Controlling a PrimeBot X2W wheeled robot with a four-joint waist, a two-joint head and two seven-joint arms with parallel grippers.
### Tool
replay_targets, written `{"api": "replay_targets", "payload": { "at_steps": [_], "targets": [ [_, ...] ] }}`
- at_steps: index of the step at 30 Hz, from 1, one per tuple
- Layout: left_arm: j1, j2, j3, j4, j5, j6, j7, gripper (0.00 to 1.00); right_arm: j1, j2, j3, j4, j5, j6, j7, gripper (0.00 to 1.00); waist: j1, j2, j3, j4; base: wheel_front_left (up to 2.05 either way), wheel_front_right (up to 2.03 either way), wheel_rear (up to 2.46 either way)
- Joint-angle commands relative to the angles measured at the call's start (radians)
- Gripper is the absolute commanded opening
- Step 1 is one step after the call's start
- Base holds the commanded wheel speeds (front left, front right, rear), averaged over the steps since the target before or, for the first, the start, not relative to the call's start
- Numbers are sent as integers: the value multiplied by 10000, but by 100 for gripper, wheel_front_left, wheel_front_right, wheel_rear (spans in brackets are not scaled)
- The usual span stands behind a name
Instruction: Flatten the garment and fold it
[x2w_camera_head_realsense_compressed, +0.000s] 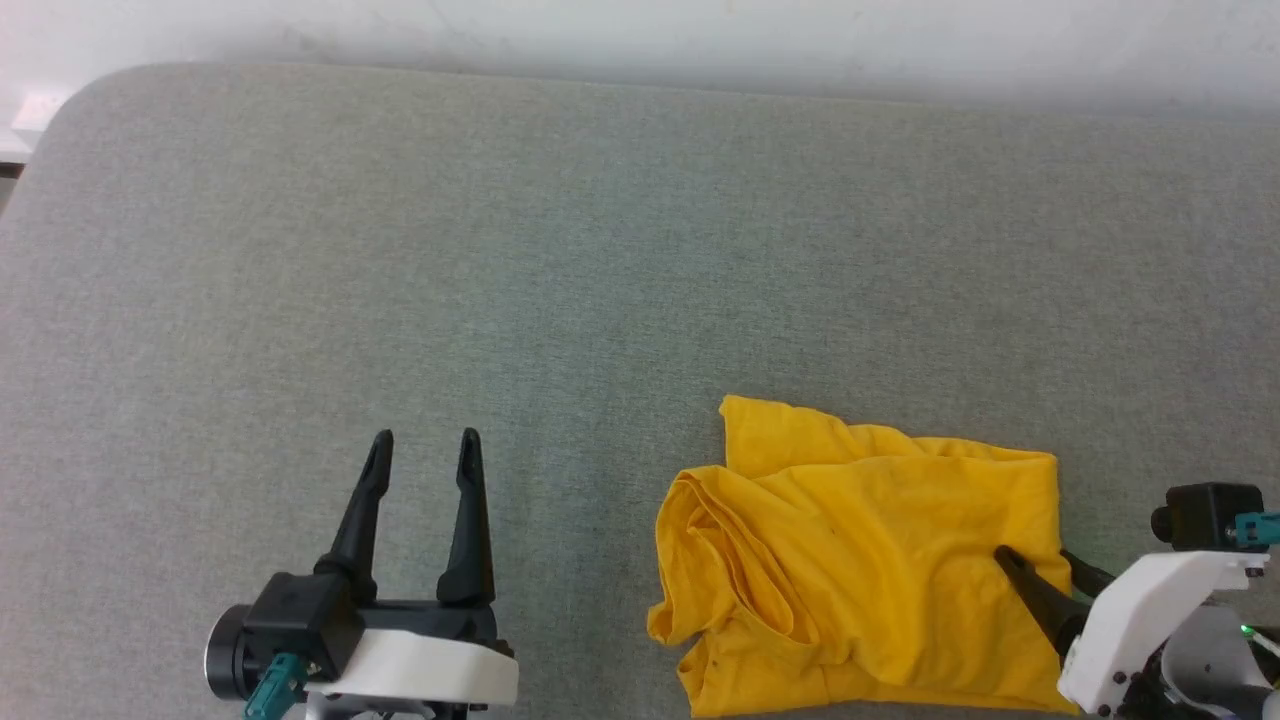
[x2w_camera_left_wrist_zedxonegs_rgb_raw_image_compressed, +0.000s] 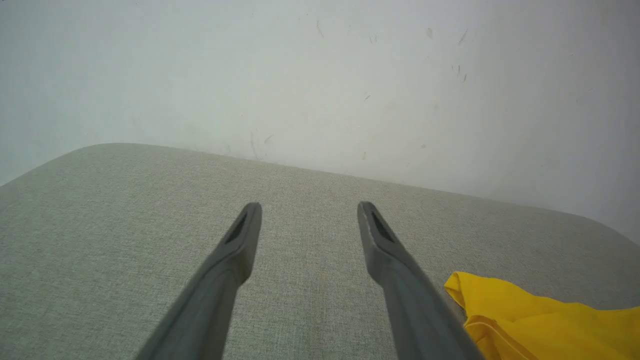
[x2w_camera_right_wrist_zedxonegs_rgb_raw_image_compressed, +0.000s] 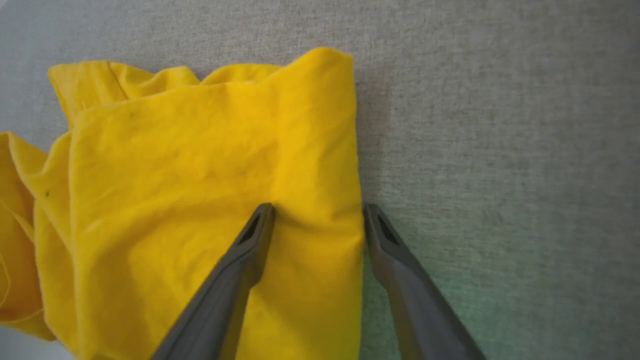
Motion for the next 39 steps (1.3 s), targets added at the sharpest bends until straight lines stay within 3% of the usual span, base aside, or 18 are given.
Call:
{"api": "replay_targets", "payload": {
  "at_steps": [1,8,18,26,39],
  "targets": [
    [53,65,-20,-45,155,14,26,100,-217,61,75,208,164,-7,12,0,0,2,-49,84,0,0,0],
    [105,92,-139,-44,137,-11,79,100,-405,21,231,375,207,-7,-154,0,0,2,-510,-86,0,0,0],
    [29,297,-124,-339,203,33,273,100,-1361,-641,936,291,88,-7,-272,0,0,2,-599,-1023,0,0,0],
    [-349,461,-119,-538,356,81,503,100,-3094,-1399,1641,956,-79,-7,-308,0,0,2,-264,-2172,0,0,0],
    [-1247,722,-153,-817,806,204,959,100,-5483,-2844,1914,2294,-79,-7,-576,0,0,2,848,-3773,0,0,0]
  ]
}}
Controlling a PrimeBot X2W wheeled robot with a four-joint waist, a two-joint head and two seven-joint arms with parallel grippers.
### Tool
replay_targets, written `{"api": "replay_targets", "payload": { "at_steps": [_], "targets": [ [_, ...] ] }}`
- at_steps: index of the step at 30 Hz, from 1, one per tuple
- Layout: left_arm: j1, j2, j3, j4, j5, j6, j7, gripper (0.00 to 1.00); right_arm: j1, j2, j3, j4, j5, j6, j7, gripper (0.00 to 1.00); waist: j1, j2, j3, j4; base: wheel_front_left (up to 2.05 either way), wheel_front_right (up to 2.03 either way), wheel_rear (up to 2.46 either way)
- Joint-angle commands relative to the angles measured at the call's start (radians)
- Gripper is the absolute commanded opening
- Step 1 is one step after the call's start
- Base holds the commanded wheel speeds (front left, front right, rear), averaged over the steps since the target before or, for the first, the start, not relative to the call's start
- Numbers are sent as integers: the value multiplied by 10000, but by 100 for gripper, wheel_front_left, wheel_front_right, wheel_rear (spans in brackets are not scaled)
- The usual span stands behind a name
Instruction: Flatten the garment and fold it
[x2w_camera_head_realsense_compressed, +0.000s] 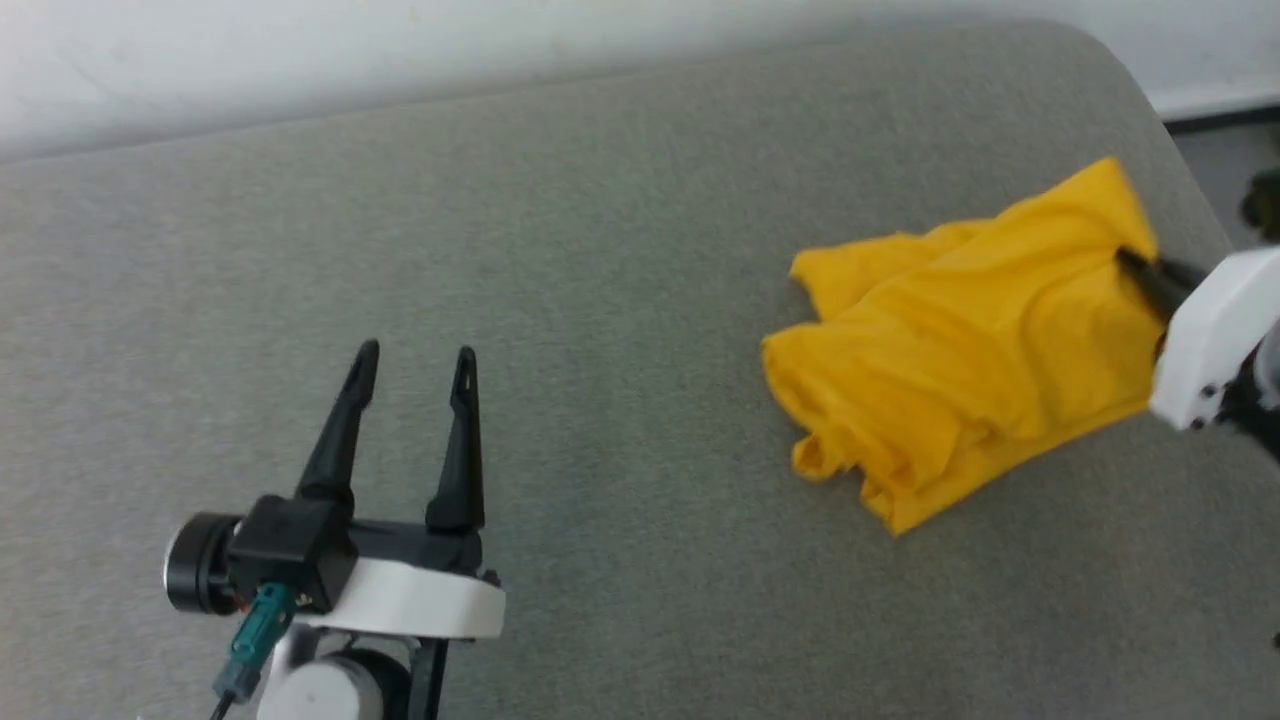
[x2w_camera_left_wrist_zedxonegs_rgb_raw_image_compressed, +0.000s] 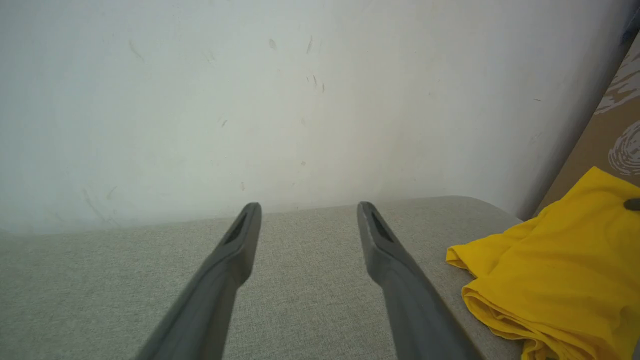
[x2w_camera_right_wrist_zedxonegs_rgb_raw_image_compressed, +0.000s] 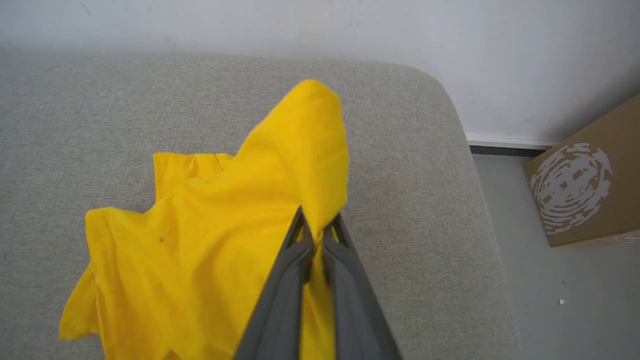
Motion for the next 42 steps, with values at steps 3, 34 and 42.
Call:
{"api": "replay_targets", "payload": {
  "at_steps": [3,34,42],
  "targets": [
    [-561,152,-38,-174,324,57,209,100,-675,-438,94,343,135,-9,-224,0,0,1,1079,-678,0,0,0],
    [-2584,508,-466,-906,2010,432,584,100,-3276,-1883,-333,5081,-657,-9,-2655,100,0,1,3660,-411,0,0,0],
    [-2373,335,-351,-708,1727,615,255,100,-3391,-1983,170,5184,-436,-9,-3043,100,0,1,3180,-313,0,0,0]
  ]
}}
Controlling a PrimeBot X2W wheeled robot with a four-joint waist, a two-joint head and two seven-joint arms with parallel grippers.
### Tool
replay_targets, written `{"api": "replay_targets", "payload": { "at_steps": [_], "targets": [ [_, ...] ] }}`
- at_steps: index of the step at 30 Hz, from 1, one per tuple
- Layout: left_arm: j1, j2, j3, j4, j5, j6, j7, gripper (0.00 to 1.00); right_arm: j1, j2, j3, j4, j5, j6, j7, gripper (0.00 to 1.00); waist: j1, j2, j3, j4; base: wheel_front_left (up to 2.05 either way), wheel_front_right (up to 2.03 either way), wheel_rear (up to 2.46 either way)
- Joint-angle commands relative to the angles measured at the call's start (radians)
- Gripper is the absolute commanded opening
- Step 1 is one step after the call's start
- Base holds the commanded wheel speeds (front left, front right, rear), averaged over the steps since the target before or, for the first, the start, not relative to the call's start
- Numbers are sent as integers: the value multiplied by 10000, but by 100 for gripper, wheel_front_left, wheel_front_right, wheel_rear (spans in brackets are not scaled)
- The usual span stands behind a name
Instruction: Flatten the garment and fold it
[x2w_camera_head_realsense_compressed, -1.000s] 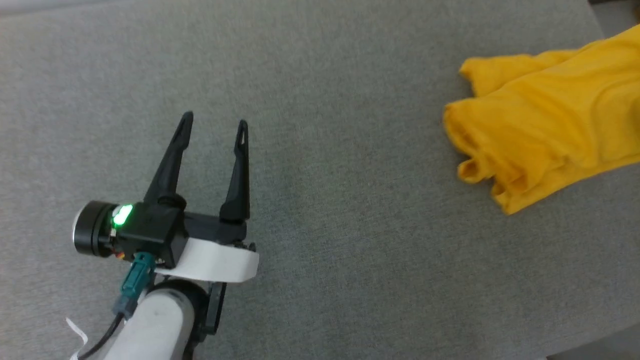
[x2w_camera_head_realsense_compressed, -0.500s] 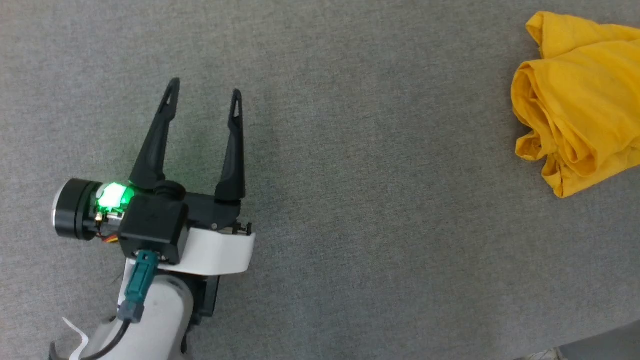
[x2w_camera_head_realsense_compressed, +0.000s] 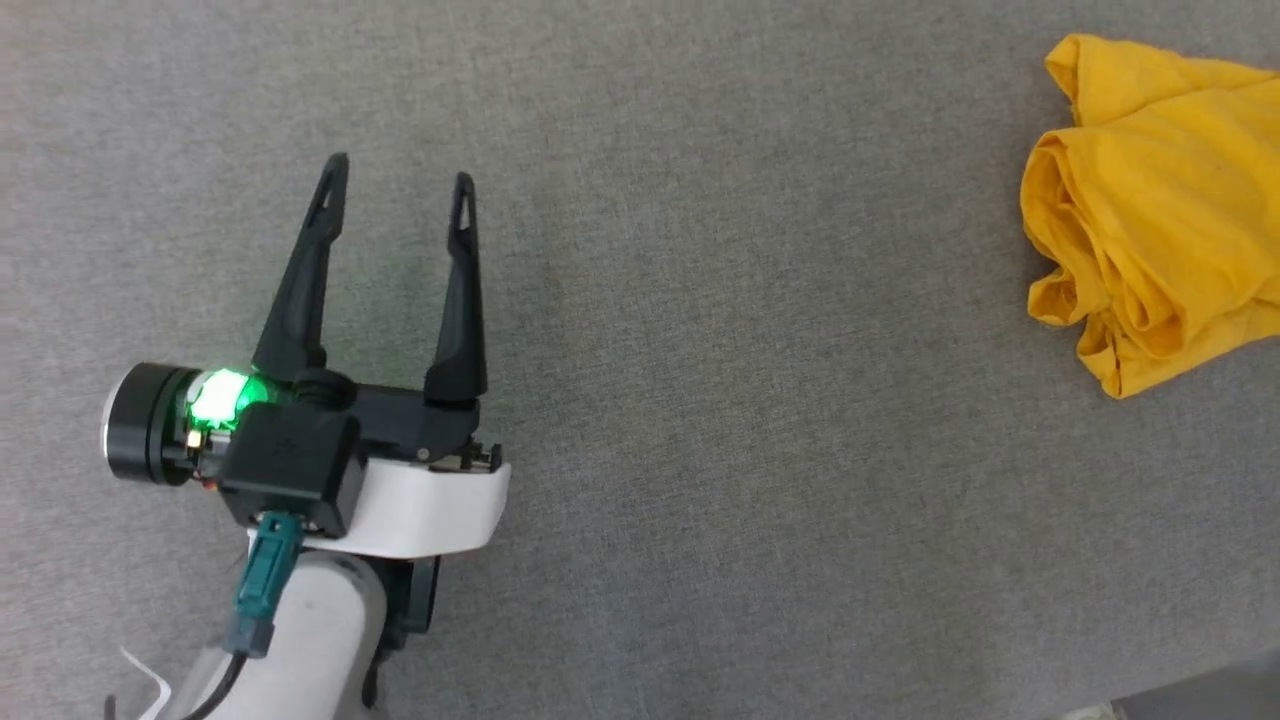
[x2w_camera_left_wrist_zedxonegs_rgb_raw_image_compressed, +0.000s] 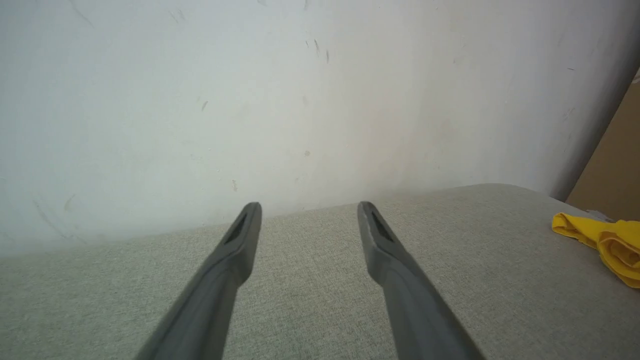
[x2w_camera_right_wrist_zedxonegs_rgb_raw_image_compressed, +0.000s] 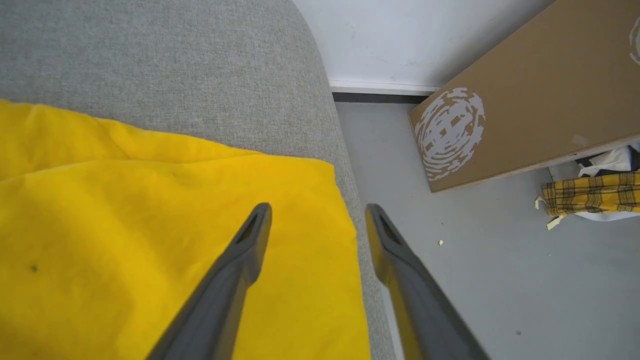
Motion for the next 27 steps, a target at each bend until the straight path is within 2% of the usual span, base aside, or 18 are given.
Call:
{"api": "replay_targets", "payload": {
  "at_steps": [1,6,13,22,27],
  "targets": [
    [134,-63,83,98,-100,129,-226,100,-101,-32,61,-4,161,-11,-190,100,0,-1,-337,86,0,0,0],
    [484,-208,187,428,-404,239,-653,100,327,-32,123,-465,399,-11,-834,100,0,-1,-1078,262,0,0,0],
    [1230,-427,429,798,-1020,330,-1122,100,1888,604,-465,-2079,985,-11,-1819,100,0,-1,-2498,600,0,0,0],
    [1826,-456,682,899,-1575,199,-1322,100,4107,2162,-1587,-4904,578,-11,-2810,100,0,-1,-3928,1306,0,0,0],
    [2159,-258,773,1153,-1467,347,-1260,100,5140,3176,-1760,-6328,-130,-11,-2961,100,0,-1,-4528,1574,0,0,0]
  ]
}}
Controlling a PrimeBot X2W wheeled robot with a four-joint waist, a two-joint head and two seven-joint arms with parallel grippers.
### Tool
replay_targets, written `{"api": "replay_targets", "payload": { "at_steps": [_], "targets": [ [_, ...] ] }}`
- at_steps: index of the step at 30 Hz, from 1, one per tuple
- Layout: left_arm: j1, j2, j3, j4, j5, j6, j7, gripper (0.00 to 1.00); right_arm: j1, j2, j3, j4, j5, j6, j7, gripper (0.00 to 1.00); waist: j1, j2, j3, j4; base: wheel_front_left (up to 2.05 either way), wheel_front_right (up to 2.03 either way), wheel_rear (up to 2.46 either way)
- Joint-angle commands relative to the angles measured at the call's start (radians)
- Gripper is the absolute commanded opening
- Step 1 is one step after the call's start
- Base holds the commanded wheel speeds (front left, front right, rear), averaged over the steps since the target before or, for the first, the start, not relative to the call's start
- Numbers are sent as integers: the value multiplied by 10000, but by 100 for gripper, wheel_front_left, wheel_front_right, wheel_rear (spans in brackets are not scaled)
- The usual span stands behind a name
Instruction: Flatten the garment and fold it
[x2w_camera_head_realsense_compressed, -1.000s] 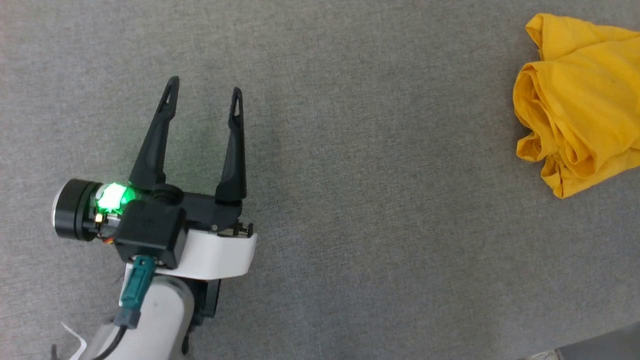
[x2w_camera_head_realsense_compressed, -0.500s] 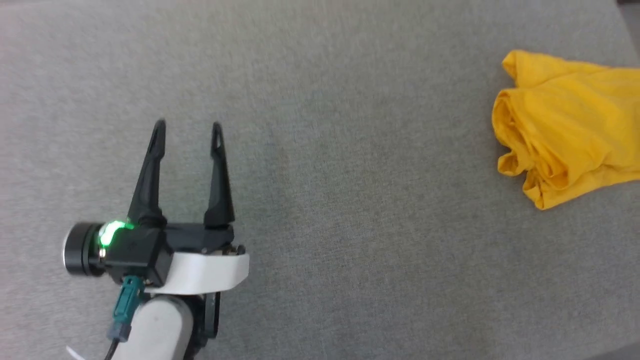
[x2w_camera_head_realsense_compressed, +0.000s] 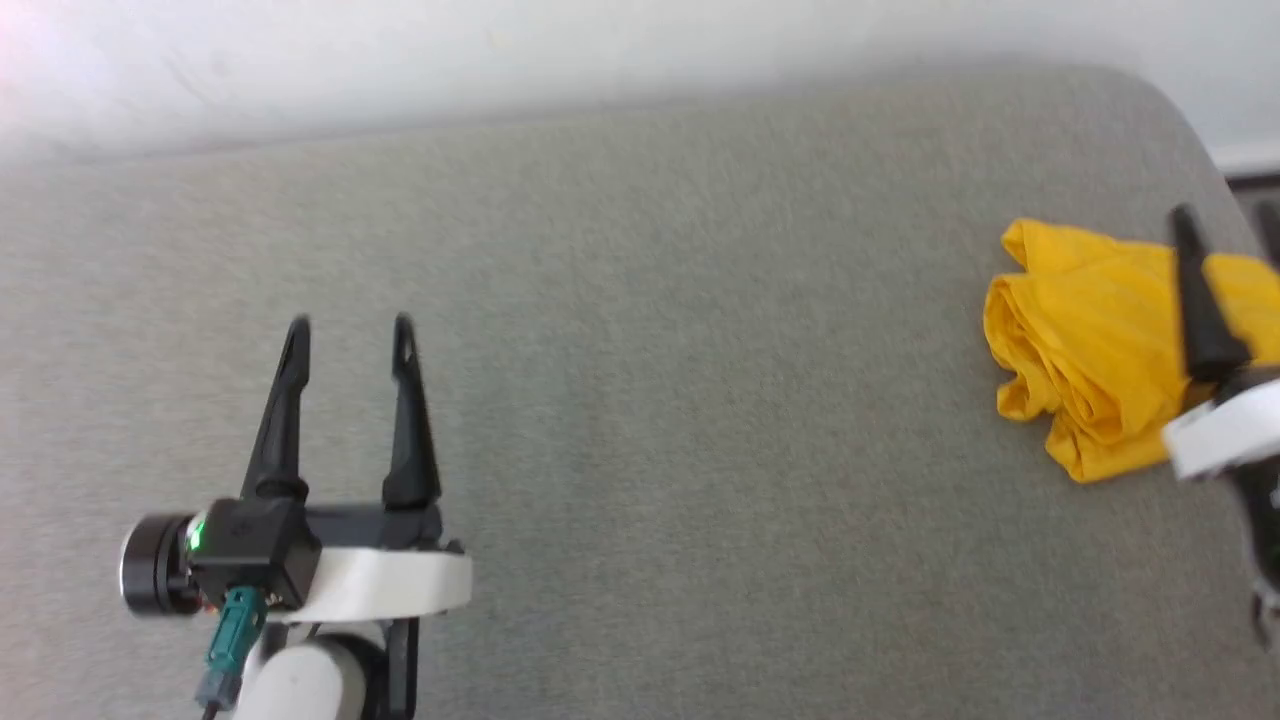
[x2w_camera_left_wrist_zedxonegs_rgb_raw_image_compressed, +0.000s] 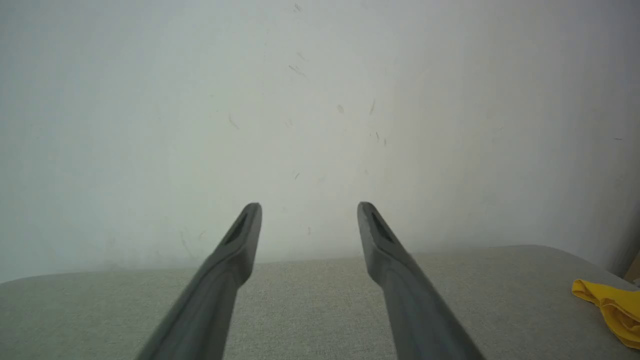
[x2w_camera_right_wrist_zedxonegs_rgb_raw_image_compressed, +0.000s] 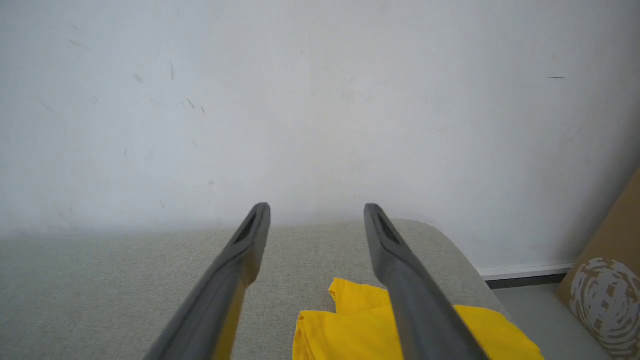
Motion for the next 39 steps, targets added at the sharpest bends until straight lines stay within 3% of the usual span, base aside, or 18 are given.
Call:
{"api": "replay_targets", "payload": {
  "at_steps": [1,10,17,33,34,39],
  "targets": [
    [244,69,61,96,45,112,12,100,299,199,23,-272,-219,-9,-49,100,2,-1,-786,565,0,0,0],
    [1031,38,8,494,-404,-116,-65,100,1781,1298,-321,-1209,-1677,-9,-524,100,2,-1,-1324,1030,0,0,0],
    [1661,-262,-228,947,-507,-327,-187,100,3065,2315,-605,-1038,-2586,-9,-1140,100,2,-1,-1558,1232,0,0,0],
    [2239,-917,413,1194,-100,-844,-224,100,3500,2593,-688,-487,-2944,-9,-1532,100,2,-1,-1720,1225,0,0,0],
    [2153,-927,400,1168,-147,-802,-176,0,3440,2547,-671,-516,-2967,0,-1518,0,2,-1,-1722,1225,0,0,0],
    [2142,-930,393,1176,-88,-818,-143,0,3433,2535,-656,-521,-2978,0,-1505,0,3,-1,-1726,1224,0,0,0]
  ]
}}
